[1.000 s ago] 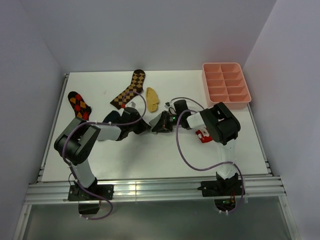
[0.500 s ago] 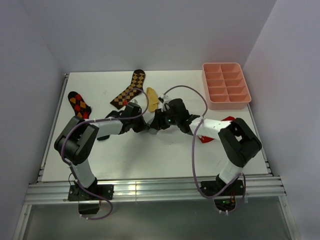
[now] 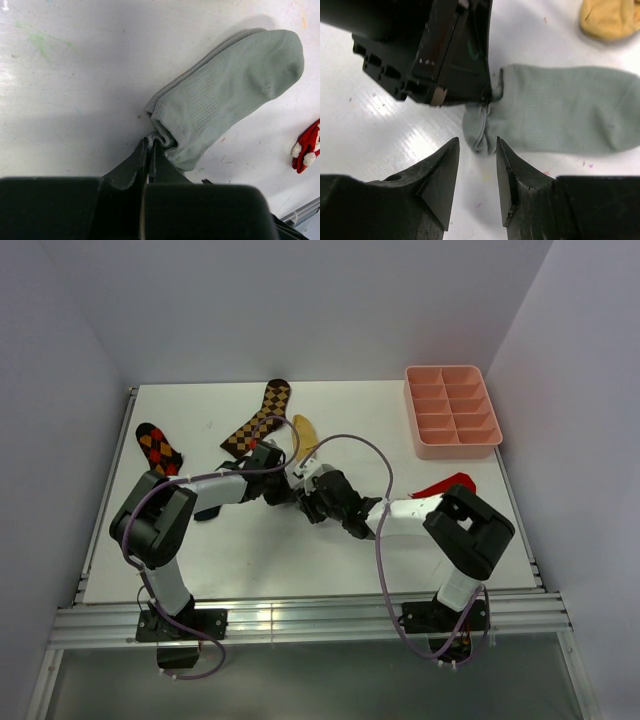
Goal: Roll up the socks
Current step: Roll the sock at the center of the board.
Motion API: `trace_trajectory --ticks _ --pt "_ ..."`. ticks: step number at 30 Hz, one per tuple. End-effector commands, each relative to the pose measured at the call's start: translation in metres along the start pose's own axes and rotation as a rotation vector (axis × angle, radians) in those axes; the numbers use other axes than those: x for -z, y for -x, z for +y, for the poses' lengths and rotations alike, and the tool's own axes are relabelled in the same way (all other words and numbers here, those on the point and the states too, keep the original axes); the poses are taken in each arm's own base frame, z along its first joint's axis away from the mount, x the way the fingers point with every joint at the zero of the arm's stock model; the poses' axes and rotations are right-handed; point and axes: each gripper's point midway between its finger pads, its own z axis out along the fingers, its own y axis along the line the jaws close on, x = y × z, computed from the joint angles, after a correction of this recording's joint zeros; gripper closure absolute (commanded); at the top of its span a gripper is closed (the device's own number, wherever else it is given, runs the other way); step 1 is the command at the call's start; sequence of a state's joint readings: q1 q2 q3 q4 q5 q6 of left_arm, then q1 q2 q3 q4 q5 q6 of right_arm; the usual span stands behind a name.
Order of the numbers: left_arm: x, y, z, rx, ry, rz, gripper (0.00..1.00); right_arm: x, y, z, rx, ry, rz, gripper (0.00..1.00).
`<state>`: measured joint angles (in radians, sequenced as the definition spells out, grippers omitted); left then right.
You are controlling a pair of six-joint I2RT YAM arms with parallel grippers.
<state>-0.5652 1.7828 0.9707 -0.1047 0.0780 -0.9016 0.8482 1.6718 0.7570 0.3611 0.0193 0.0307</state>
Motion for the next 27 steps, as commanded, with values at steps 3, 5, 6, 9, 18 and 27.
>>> trace_trajectory --ticks 3,5,6,9,18,27 --pt "0.001 0.002 -0.005 -0.024 -0.003 0.018 1.0 -0.006 0.024 -0.003 0.072 -0.036 -0.112 0.57" --pt "0.001 0.002 -0.005 -0.024 -0.003 0.018 1.0 -0.008 0.023 -0.001 0.082 -0.034 -0.109 0.56" --pt "0.001 0.002 -0.006 -0.024 -0.005 0.02 1.0 -0.009 0.024 0.0 0.088 -0.034 -0.109 0.56" --pt "0.002 0.003 -0.007 -0.026 -0.005 0.016 1.0 -0.01 0.022 0.007 0.086 -0.007 -0.113 0.57" --pt "0.001 0.001 -0.006 -0.024 -0.003 0.03 1.0 -0.02 0.0 0.017 0.104 0.021 -0.047 0.58" --pt "-0.001 -0.001 -0.007 -0.022 -0.008 0.045 1.0 -0.032 -0.018 0.012 0.092 -0.011 0.004 0.62"
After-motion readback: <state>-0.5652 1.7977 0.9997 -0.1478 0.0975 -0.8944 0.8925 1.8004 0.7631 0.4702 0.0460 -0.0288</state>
